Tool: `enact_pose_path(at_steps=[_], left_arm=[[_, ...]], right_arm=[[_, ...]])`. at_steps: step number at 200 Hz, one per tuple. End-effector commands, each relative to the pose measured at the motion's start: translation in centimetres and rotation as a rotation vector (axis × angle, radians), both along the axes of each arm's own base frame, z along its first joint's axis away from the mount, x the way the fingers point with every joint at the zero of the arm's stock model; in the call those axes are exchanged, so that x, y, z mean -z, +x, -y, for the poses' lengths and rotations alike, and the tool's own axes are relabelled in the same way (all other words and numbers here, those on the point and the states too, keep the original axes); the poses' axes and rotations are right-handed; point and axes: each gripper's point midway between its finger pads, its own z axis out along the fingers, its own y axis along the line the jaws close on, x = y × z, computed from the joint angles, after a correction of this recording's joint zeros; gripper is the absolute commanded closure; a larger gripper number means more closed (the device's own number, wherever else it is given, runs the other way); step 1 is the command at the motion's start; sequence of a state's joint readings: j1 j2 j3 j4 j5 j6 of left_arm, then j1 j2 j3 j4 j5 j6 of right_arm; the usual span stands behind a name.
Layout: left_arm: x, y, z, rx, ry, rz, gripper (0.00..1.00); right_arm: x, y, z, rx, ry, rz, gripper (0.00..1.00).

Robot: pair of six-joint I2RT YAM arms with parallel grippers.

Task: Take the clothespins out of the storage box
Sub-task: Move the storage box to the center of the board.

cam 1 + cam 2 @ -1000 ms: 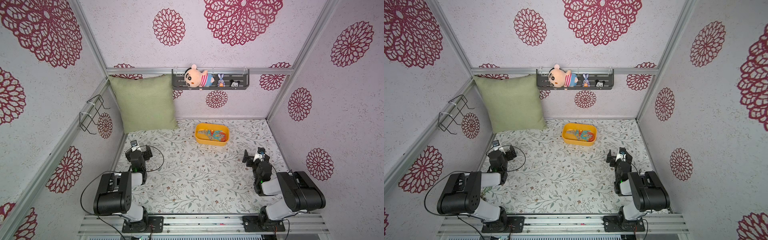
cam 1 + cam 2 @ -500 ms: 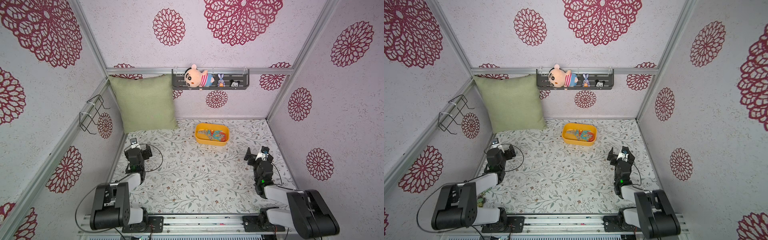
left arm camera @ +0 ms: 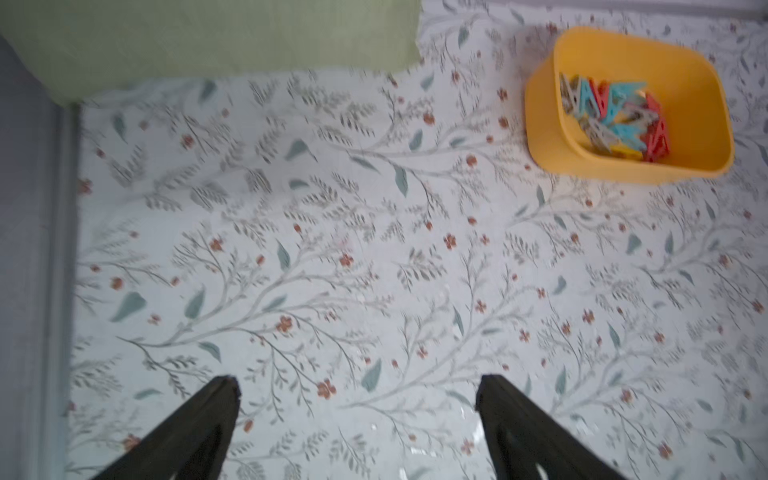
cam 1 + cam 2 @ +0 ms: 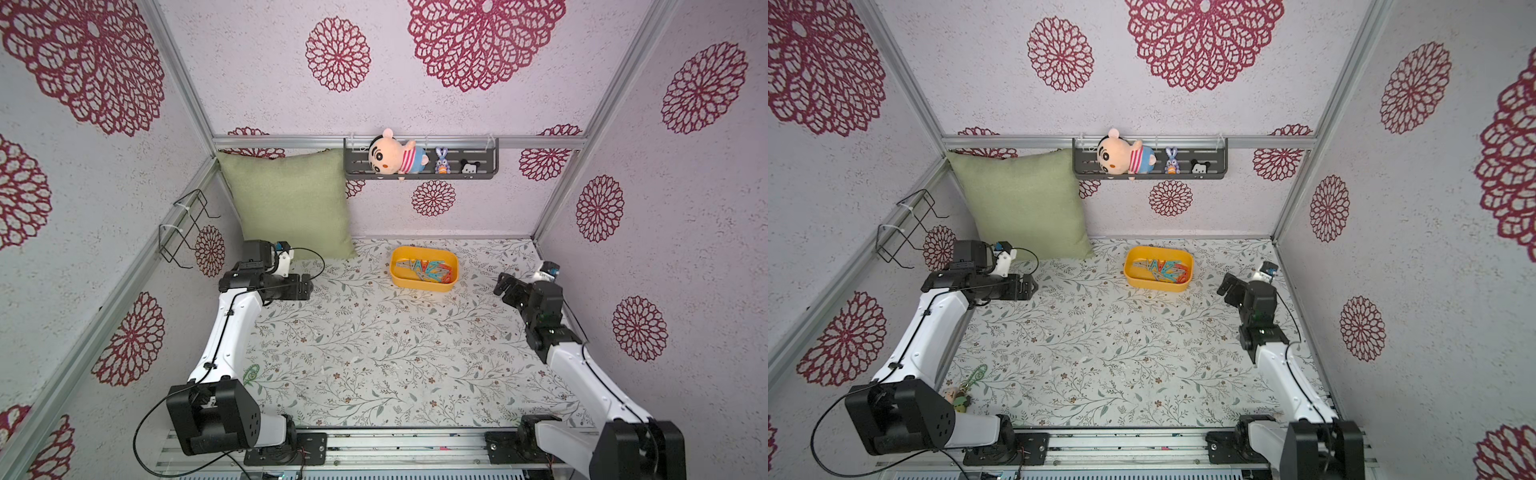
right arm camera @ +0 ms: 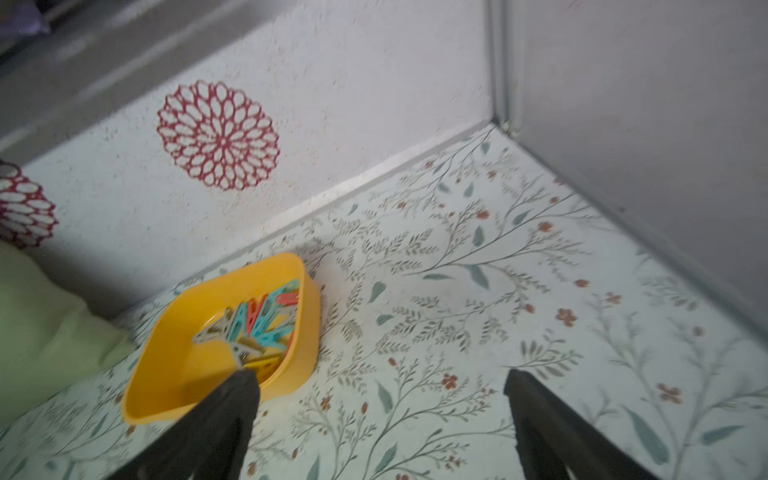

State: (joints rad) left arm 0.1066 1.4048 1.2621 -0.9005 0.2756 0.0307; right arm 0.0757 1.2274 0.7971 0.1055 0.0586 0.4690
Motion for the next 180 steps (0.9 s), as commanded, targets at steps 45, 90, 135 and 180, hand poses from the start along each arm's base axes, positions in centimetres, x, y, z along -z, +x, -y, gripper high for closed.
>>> enact_pose_path(at_steps=[45, 90, 135, 180], left_arm=[[1.8, -3.9, 3.2, 0.083, -0.157, 0.049, 0.03], [0.7, -4.7, 4.4, 0.145, -0.206, 0.057, 0.02], [0.4, -5.2, 5.0, 0.188, -0.225, 0.063, 0.03], [0.2, -5.3, 5.0, 0.188, -0.218, 0.074, 0.03]], right_arm=[[5.4, 5.5, -10.3, -0.374, 0.213, -0.393, 0.23], [8.9, 10.4, -10.7, -0.338, 0.148, -0.485, 0.38], [11.7, 12.8, -9.4, -0.257, 0.058, -0.551, 0.48], [13.3, 14.6, -9.9, -0.272, 0.035, -0.586, 0.63]])
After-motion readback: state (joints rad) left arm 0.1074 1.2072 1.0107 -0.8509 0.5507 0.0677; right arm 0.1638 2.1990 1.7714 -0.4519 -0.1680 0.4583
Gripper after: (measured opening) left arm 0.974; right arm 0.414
